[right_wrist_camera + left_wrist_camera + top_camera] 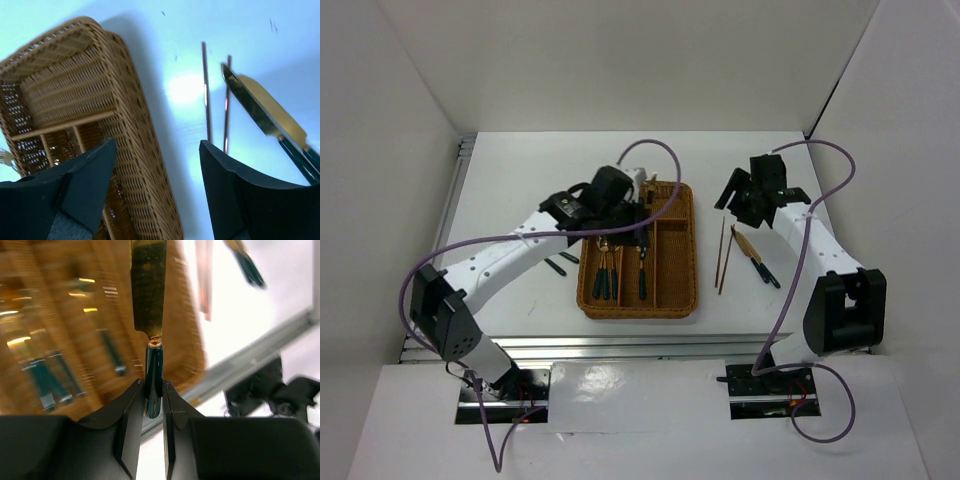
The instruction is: Sort the eating utensils into containers
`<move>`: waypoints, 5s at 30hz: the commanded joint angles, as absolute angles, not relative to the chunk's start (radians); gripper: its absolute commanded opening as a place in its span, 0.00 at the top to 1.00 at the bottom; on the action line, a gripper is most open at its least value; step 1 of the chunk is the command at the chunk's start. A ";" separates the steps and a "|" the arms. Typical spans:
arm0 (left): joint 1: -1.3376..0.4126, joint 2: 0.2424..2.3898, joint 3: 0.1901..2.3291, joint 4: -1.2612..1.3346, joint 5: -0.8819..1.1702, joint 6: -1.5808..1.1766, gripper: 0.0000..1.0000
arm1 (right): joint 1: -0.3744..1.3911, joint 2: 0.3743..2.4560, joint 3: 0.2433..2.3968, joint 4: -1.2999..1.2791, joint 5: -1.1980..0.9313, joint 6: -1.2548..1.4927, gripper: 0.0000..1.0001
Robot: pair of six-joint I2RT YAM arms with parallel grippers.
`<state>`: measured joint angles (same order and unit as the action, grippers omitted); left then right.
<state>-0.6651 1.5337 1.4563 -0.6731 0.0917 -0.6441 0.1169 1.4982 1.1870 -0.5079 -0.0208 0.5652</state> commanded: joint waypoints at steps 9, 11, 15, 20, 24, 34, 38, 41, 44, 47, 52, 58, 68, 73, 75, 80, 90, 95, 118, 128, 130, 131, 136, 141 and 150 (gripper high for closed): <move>-0.902 1.690 1.355 -0.375 0.075 -0.876 0.75 | 0.115 1.267 1.008 -0.569 0.074 0.607 0.24; -0.911 1.713 1.332 -0.336 0.064 -0.914 0.75 | 0.115 1.237 0.996 -0.580 0.074 0.607 0.22; -0.922 1.767 1.342 -0.336 -0.004 -0.952 0.75 | 0.115 1.227 0.968 -0.580 0.083 0.607 0.22; -0.931 1.835 1.365 -0.360 -0.043 -0.977 0.72 | 0.115 1.236 0.937 -0.598 0.116 0.617 0.21; -0.931 1.894 1.442 -0.408 -0.061 -0.968 0.65 | 0.115 1.259 0.916 -0.598 0.103 0.617 0.20; -0.882 1.905 1.532 -0.498 -0.003 -0.855 0.38 | 0.097 1.348 0.927 -0.618 0.172 0.635 0.20; -0.806 1.807 1.510 -0.508 0.046 -0.807 0.36 | 0.072 1.387 0.959 -0.649 0.206 0.635 0.20; -0.703 1.677 1.454 -0.520 0.073 -0.785 0.35 | 0.063 1.396 0.968 -0.649 0.215 0.635 0.20; -0.579 1.517 1.354 -0.520 0.061 -0.785 0.32 | 0.063 1.396 0.968 -0.624 0.187 0.635 0.20; -0.467 1.396 1.231 -0.541 -0.027 -0.836 0.28 | 0.063 1.429 0.988 -0.603 0.178 0.635 0.20; -0.394 1.322 1.060 -0.636 -0.202 -0.983 0.28 | 0.063 1.514 1.038 -0.603 0.167 0.624 0.20; -0.312 1.324 0.913 -0.643 -0.270 -1.108 0.28 | 0.063 1.578 1.068 -0.566 0.135 0.586 0.21; -0.222 1.517 0.951 -0.578 -0.250 -1.074 0.32 | 0.043 1.612 1.104 -0.566 0.137 0.566 0.21; -0.222 1.591 0.988 -0.600 -0.301 -1.100 0.35 | 0.034 1.621 1.104 -0.566 0.137 0.566 0.21; -0.222 1.603 0.988 -0.600 -0.301 -1.100 0.37 | 0.025 1.621 1.104 -0.566 0.137 0.566 0.21; -0.204 1.649 1.012 -0.574 -0.290 -1.071 0.39 | 0.025 1.631 1.104 -0.557 0.127 0.566 0.21; -0.204 1.759 1.101 -0.606 -0.281 -1.028 0.48 | 0.025 1.640 1.104 -0.557 0.127 0.577 0.21; -0.204 1.770 1.101 -0.635 -0.272 -1.017 0.52 | 0.015 1.640 1.104 -0.557 0.127 0.577 0.21; -0.176 1.448 1.103 -0.749 -0.328 -0.910 0.74 | 0.015 1.600 1.083 -0.548 0.137 0.586 0.22; -0.469 1.511 1.328 -0.767 -0.201 -0.850 0.78 | 0.006 1.569 1.083 -0.548 0.127 0.586 0.22; -0.521 1.540 1.388 -0.735 -0.172 -0.841 0.78 | 0.006 1.559 1.074 -0.557 0.127 0.586 0.22; -0.543 1.555 1.403 -0.720 -0.131 -0.828 0.78 | 0.006 1.559 1.074 -0.557 0.127 0.586 0.22; -0.644 1.667 1.454 -0.675 -0.057 -0.805 0.78 | -0.003 1.528 1.063 -0.578 0.147 0.586 0.22; -0.710 1.729 1.445 -0.623 -0.066 -0.824 0.77 | -0.012 1.482 1.026 -0.578 0.156 0.577 0.21; -0.739 1.798 1.391 -0.589 -0.026 -0.842 0.75 | -0.012 1.451 1.017 -0.578 0.147 0.558 0.21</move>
